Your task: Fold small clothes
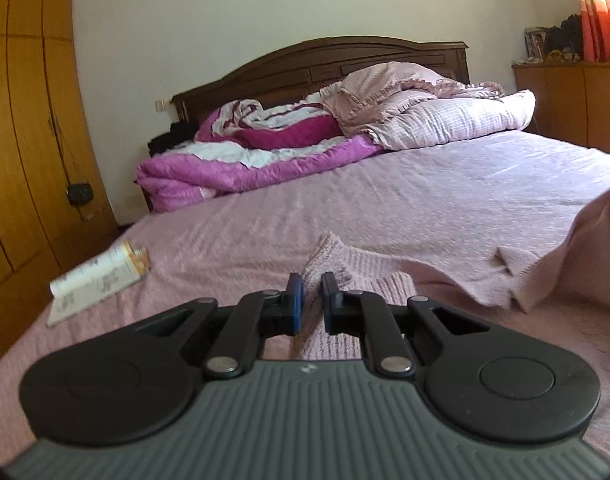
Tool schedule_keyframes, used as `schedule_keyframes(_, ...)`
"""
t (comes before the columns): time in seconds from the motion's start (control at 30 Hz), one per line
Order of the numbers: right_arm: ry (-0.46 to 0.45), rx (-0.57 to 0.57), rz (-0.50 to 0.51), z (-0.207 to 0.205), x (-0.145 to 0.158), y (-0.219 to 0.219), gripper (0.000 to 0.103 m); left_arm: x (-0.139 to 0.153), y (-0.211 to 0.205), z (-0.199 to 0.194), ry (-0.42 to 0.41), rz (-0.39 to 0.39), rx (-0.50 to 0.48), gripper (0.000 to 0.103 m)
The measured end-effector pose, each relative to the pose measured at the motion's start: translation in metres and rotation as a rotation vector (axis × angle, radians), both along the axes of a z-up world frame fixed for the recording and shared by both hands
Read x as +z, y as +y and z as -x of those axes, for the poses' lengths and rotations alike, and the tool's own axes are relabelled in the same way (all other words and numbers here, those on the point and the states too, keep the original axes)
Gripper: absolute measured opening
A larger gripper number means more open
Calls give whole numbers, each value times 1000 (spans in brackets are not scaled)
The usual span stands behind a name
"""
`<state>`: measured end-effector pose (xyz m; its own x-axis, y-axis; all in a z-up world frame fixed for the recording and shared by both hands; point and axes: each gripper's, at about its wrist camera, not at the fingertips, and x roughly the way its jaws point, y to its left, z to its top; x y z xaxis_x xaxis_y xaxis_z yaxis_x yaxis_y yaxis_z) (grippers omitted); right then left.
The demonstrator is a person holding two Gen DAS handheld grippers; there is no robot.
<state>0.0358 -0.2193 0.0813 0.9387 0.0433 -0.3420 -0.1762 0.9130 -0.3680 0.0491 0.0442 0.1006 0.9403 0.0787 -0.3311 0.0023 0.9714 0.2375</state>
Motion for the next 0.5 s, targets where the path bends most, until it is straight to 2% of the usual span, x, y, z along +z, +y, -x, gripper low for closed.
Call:
schedule_keyframes(0.1, -19, -49, 25, -25, 6, -20, 10, -6, 4, -22, 6, -16, 15, 12)
schedule_keyframes(0.2, 9, -100, 11, -54, 2, -42, 10, -19, 13, -46, 47, -4, 41, 12)
schedule_keyframes(0.5, 231, -163, -46, -125, -54, -72, 10, -70, 44, -107, 252, 69, 112, 15)
